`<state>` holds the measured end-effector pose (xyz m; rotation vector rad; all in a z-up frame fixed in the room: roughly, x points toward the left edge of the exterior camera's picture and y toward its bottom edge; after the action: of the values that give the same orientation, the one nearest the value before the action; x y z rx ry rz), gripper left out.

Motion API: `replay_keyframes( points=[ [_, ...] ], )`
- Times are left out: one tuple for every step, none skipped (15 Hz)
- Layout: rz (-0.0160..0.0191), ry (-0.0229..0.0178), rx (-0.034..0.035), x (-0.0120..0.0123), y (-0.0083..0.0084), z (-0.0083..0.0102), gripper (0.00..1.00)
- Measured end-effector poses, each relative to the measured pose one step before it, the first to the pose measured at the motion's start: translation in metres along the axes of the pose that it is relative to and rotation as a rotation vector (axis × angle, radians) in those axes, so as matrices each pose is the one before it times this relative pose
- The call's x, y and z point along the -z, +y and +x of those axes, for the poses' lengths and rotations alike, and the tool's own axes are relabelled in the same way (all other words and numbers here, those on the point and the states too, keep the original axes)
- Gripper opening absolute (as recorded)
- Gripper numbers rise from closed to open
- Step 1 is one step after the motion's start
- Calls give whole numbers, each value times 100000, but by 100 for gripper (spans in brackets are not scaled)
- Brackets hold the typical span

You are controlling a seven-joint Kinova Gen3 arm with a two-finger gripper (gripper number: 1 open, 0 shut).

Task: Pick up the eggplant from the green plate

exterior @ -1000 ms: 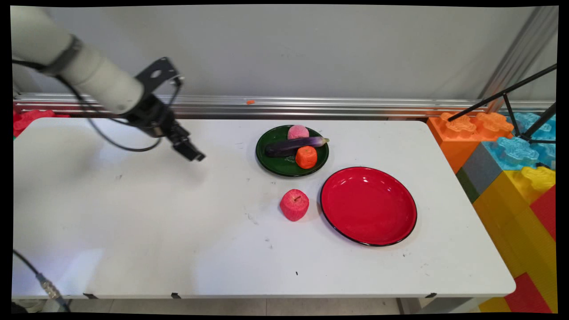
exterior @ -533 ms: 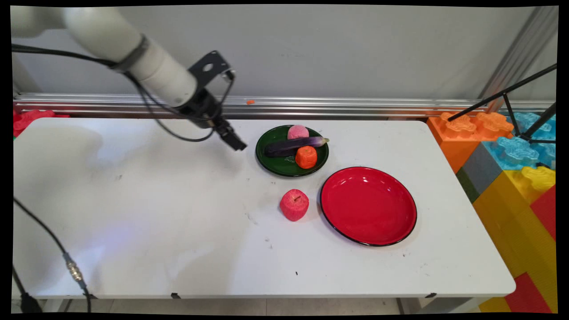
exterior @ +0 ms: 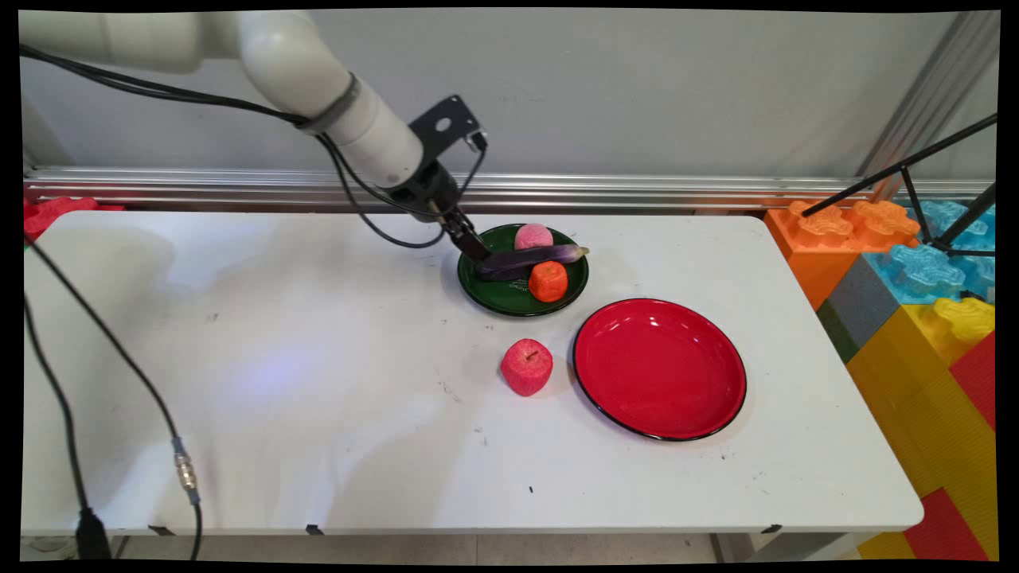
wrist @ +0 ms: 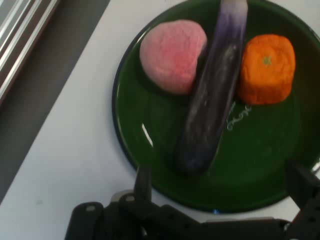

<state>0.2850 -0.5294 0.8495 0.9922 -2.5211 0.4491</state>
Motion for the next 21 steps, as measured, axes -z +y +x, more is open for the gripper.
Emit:
replay_keyframes(
  points=[
    [-426,-227,-1678,-795,-5,302,100],
    [-677,-216,-2281,-919,-2,321,100],
    [-484,-331,-2514,-872,-41,227,100],
    [-298,-317,-2267,-716,-55,180,100],
    [-356,-330,-2998,-919,-75,271,100],
    [-132,-198,-2223,-627,-82,142,100],
    [-139,-247,-2280,-599,-81,143,100],
    [-169,-300,-2894,-664,-88,173,100],
    [-282,-473,-2957,-604,-67,112,100],
    [-358,-542,-2372,-457,-34,55,100],
    [-502,-681,-2434,-512,-33,11,100],
    [-415,-554,-2171,-431,-49,13,100],
    [-237,-404,-1658,-331,-52,10,100],
    [-173,-422,-1733,-344,-65,5,100],
    [-194,-363,-1530,-312,-57,10,100],
    [-138,-272,-1203,-245,-43,6,100],
    [-93,-144,-742,-155,-26,10,100],
    [-100,-218,-1009,-201,-44,4,100],
    [-55,-104,-598,-119,-24,-9,100],
    [-87,-180,-832,-167,-35,2,100],
    [-76,-156,-849,-188,-46,0,100]
  ],
)
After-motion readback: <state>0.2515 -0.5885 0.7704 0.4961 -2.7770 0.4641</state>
